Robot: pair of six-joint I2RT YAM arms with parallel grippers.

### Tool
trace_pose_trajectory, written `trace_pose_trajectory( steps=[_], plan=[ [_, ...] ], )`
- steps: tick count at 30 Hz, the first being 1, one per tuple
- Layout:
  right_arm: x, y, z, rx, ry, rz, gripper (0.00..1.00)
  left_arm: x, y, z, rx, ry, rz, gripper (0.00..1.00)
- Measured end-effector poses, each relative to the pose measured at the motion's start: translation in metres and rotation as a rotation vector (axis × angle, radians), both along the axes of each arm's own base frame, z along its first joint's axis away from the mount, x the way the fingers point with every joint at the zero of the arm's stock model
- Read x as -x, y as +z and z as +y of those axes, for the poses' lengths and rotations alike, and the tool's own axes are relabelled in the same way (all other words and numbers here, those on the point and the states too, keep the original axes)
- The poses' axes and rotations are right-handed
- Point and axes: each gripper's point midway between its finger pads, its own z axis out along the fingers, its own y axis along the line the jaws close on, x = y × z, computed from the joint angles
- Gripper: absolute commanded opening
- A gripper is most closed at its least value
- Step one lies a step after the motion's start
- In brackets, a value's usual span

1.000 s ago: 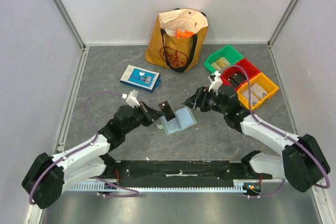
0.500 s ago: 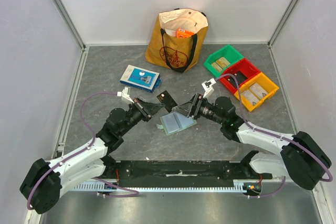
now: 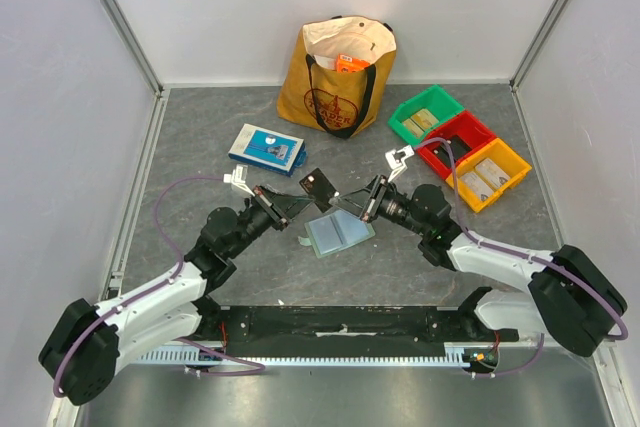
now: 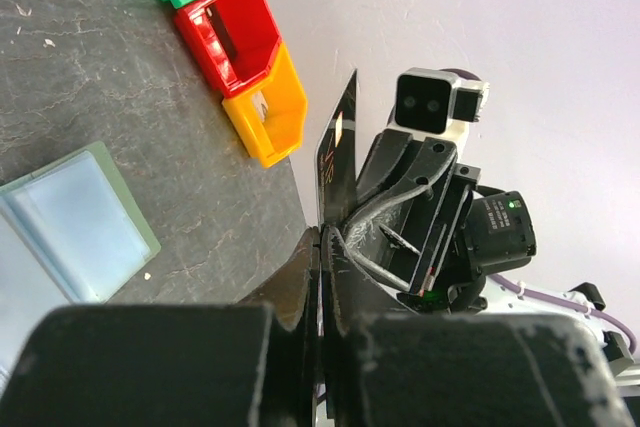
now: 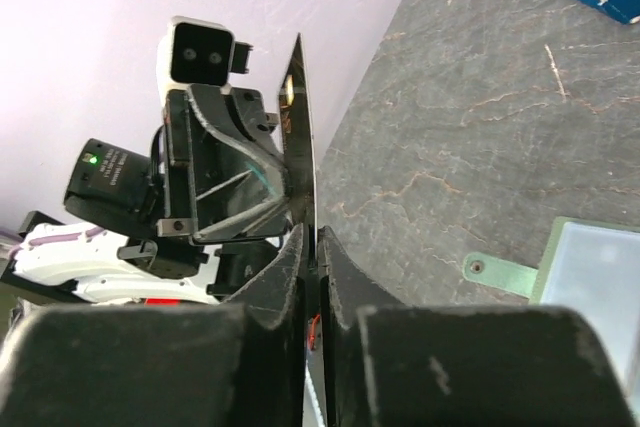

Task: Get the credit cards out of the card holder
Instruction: Place the credit card in the storage box.

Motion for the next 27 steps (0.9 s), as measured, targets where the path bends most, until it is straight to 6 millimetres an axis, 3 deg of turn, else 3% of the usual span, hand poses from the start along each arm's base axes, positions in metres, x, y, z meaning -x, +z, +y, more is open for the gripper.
trace_pose_trajectory(
  steps=[4,10,14,17,22,25,27],
  plan=[
    [-0.001,0.004,0.0,-0.013,-0.007,-0.01,0.0,0.0,-0.003,0.0,-0.004,-0.002,0.004,0.1],
    [-0.001,0.006,-0.009,0.017,-0.025,-0.045,0.0,0.004,-0.012,0.0,-0.039,-0.019,0.025,0.49],
    [-0.015,0.001,-0.03,0.09,-0.087,-0.059,0.0,0.008,-0.026,0.006,-0.129,-0.02,0.044,0.72],
    [-0.031,-0.004,-0.05,0.188,-0.141,-0.064,0.0,0.003,-0.027,0.016,-0.24,-0.003,0.05,0.84],
    [-0.061,-0.004,-0.087,0.352,-0.219,-0.084,0.0,-0.014,-0.003,0.039,-0.424,0.033,0.03,0.87],
    [-0.084,-0.005,-0.128,0.45,-0.308,-0.057,0.0,-0.024,0.008,0.056,-0.525,0.031,0.024,0.88],
    [-0.101,-0.007,-0.158,0.501,-0.376,-0.023,0.0,-0.026,0.005,0.067,-0.586,0.016,0.034,0.89]
  ],
)
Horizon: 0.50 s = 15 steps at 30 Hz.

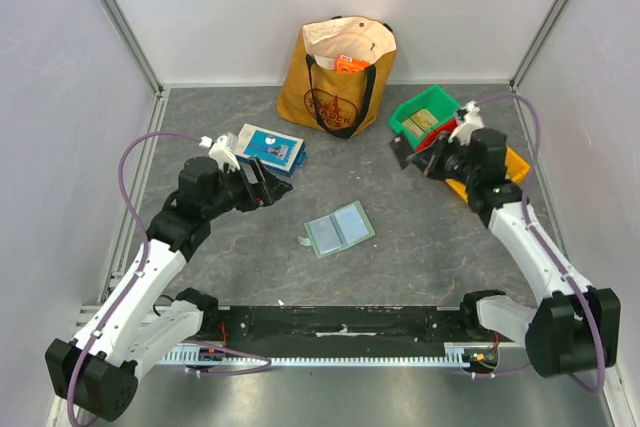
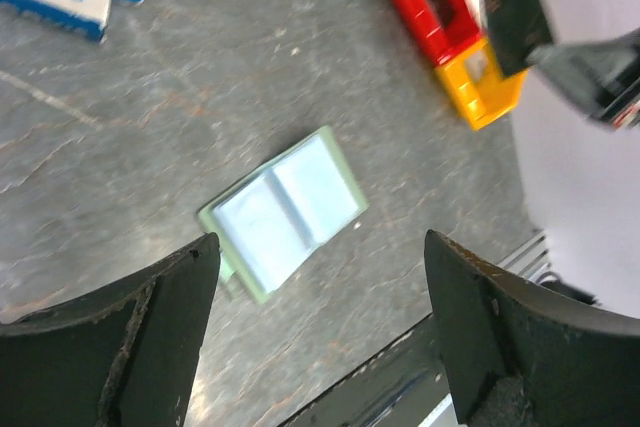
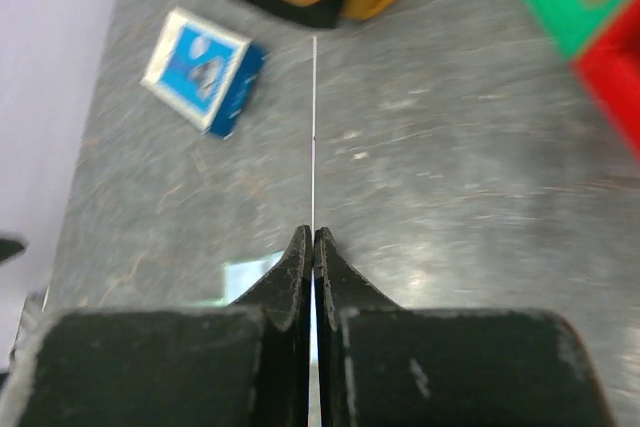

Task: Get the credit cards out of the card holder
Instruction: Place the credit card in the storage box.

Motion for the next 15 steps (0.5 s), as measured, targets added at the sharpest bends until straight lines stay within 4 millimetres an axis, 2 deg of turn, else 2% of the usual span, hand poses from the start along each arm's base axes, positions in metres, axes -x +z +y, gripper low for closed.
trace_pose_trajectory(
  steps=[4,8,11,15],
  plan=[
    [-0.033,-0.015,-0.069,0.024,-0.155,0.104,0.0,0.007,-0.024,0.02,-0.104,-0.021,0.061,0.89],
    [-0.058,-0.045,-0.131,-0.004,-0.299,0.245,0.0,0.012,-0.037,0.033,-0.175,-0.04,0.068,0.89],
    [-0.072,-0.062,-0.152,-0.02,-0.339,0.319,0.0,0.016,-0.042,0.037,-0.206,-0.05,0.059,0.89],
    [-0.09,-0.072,-0.166,-0.031,-0.351,0.372,0.0,0.018,-0.043,0.042,-0.235,-0.036,0.042,0.89]
  ],
)
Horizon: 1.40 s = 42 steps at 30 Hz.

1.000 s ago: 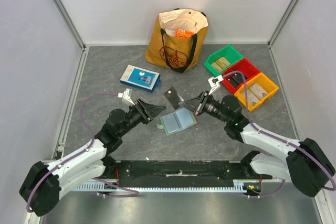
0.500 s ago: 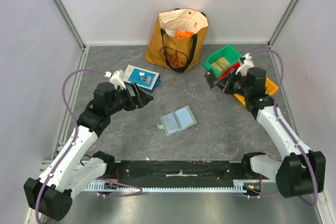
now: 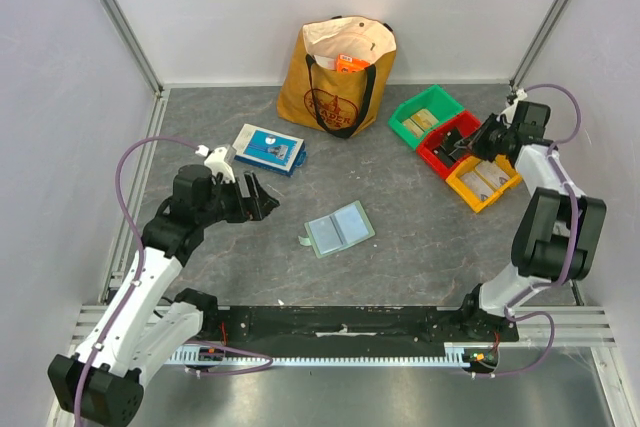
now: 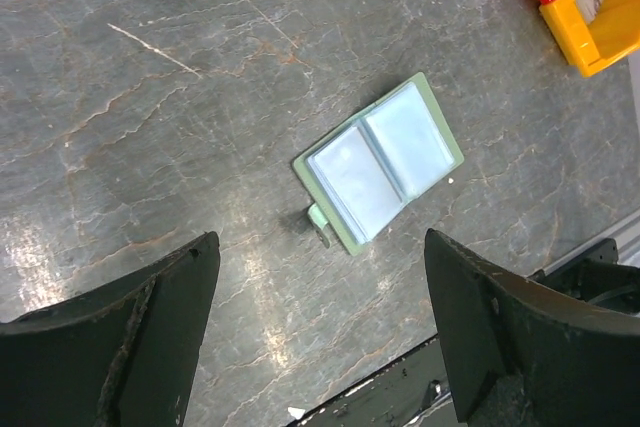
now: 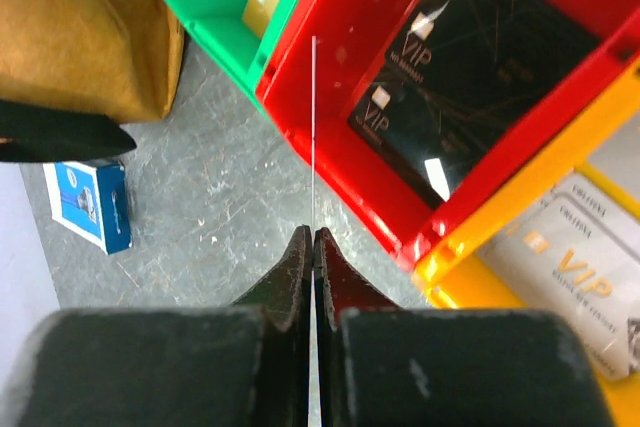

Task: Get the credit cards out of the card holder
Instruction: Place the credit card in the storage box.

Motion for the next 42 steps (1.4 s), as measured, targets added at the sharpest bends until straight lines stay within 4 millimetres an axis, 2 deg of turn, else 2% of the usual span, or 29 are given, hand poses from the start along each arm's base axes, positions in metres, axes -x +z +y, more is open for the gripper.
trace_pose_trajectory(
  steps=[7,15,17,20,25,28,32,36,39,42],
  plan=[
    [-0.038,-0.016,-0.013,-0.022,0.007,0.063,0.0,0.0,-0.001,0.006,-0.024,0.024,-0.009,0.87],
    [-0.052,-0.041,-0.018,-0.043,0.003,0.158,0.06,-0.002,-0.003,0.012,-0.039,0.05,-0.006,0.87],
    [-0.051,-0.047,-0.019,-0.041,-0.002,0.183,0.12,-0.003,-0.004,0.013,-0.04,0.054,-0.004,0.86],
    [-0.05,-0.051,-0.022,-0.029,-0.012,0.208,0.29,-0.003,-0.005,0.013,-0.041,0.056,-0.001,0.86],
    [-0.05,-0.052,-0.035,0.039,-0.05,0.231,0.44,-0.004,-0.006,0.015,-0.041,0.064,0.0,0.85],
    [-0.051,-0.045,-0.042,0.078,-0.072,0.224,0.54,-0.003,-0.009,0.016,-0.043,0.066,0.009,0.85],
    [-0.045,-0.027,-0.051,0.142,-0.102,0.204,0.67,-0.003,-0.012,0.017,-0.042,0.068,0.017,0.85],
    [-0.037,0.011,-0.051,0.235,-0.129,0.134,0.77,-0.004,-0.015,0.016,-0.035,0.062,0.033,0.86],
    [-0.024,0.038,-0.029,0.298,-0.106,0.059,0.84,-0.004,-0.019,0.013,-0.026,0.044,0.06,0.86],
    [-0.007,0.051,0.026,0.346,-0.001,-0.014,0.87,-0.003,-0.028,0.008,-0.017,0.021,0.103,0.86]
  ],
)
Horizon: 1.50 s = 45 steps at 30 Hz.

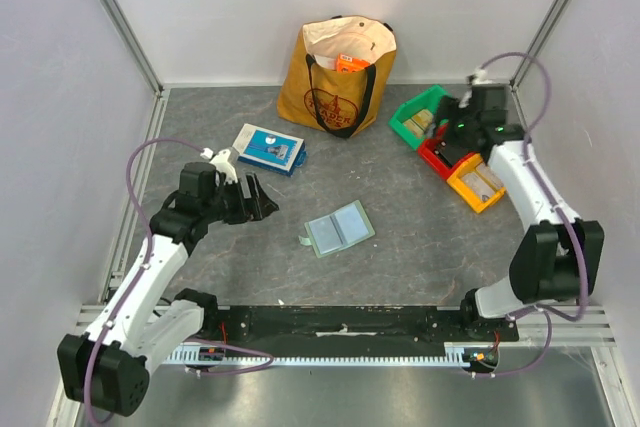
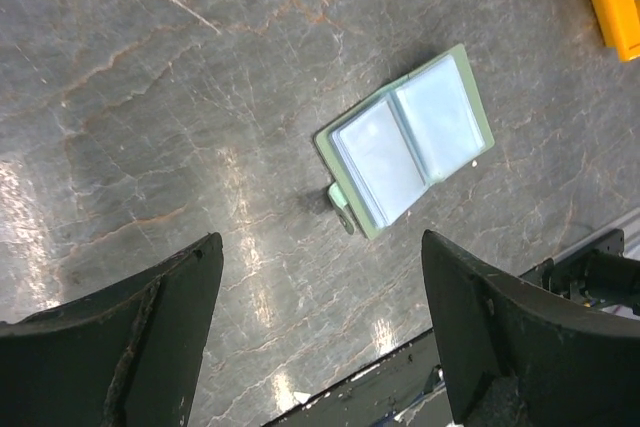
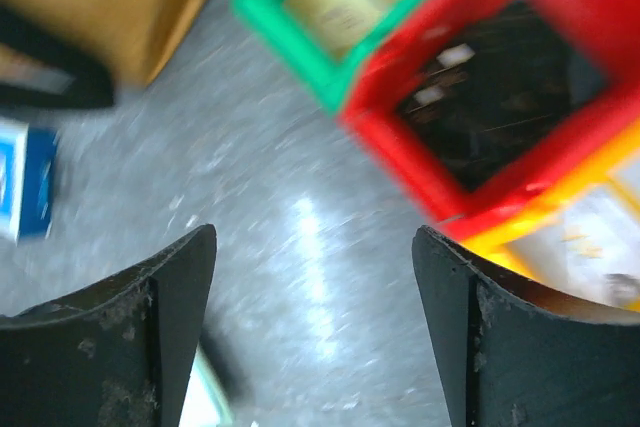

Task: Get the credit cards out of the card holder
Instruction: Place the credit card in the storage box, then remove the credit card from the card holder.

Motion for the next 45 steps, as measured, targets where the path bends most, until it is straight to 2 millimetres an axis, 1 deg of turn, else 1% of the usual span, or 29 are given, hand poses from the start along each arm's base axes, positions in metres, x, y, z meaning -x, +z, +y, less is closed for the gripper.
trace_pose_trajectory(
  steps=[3,4,6,11,15,17,19,21,23,26,28,31,36,39,43,44,45],
  plan=[
    [0.026,-0.004,0.077,0.017,0.194,-0.031,0.89,0.003,-0.012,-0.004,0.009,-0.02,0.047,0.86],
    [0.036,-0.008,0.099,0.02,0.254,-0.033,0.89,0.004,-0.016,-0.005,0.014,-0.028,0.066,0.86],
    [0.06,-0.02,0.137,0.027,0.364,-0.028,0.89,0.008,-0.023,-0.009,0.032,-0.043,0.1,0.85],
    [0.116,-0.04,0.208,0.058,0.585,-0.04,0.87,0.015,-0.037,-0.023,0.118,-0.053,0.152,0.82],
    [0.158,-0.049,0.258,0.089,0.739,-0.079,0.84,0.028,-0.054,-0.038,0.159,-0.066,0.208,0.81],
    [0.177,-0.053,0.277,0.103,0.804,-0.094,0.82,0.035,-0.06,-0.047,0.162,-0.086,0.237,0.81],
    [0.188,-0.059,0.289,0.114,0.842,-0.101,0.81,0.038,-0.065,-0.055,0.152,-0.102,0.254,0.81],
    [0.193,-0.069,0.298,0.128,0.864,-0.095,0.8,0.039,-0.071,-0.06,0.131,-0.105,0.261,0.8],
    [0.198,-0.083,0.304,0.154,0.88,-0.078,0.8,0.038,-0.077,-0.063,0.109,-0.1,0.268,0.75],
    [0.203,-0.107,0.309,0.196,0.899,-0.041,0.79,0.038,-0.09,-0.068,0.073,-0.094,0.284,0.72],
    [0.206,-0.119,0.31,0.221,0.909,-0.02,0.78,0.039,-0.097,-0.07,0.054,-0.093,0.3,0.7],
    [0.209,-0.135,0.31,0.259,0.917,0.008,0.75,0.041,-0.109,-0.073,0.022,-0.092,0.323,0.63],
    [0.211,-0.148,0.307,0.297,0.92,0.032,0.72,0.044,-0.121,-0.075,-0.011,-0.093,0.338,0.51],
    [0.21,-0.153,0.306,0.313,0.917,0.039,0.7,0.047,-0.127,-0.074,-0.022,-0.092,0.344,0.42],
    [0.209,-0.159,0.305,0.326,0.915,0.049,0.65,0.051,-0.135,-0.071,-0.031,-0.085,0.358,0.27],
    [0.209,-0.159,0.305,0.326,0.914,0.046,0.64,0.052,-0.136,-0.07,-0.033,-0.082,0.361,0.19],
    [0.209,-0.159,0.305,0.328,0.912,0.043,0.63,0.052,-0.138,-0.069,-0.036,-0.08,0.363,0.17]
  ],
)
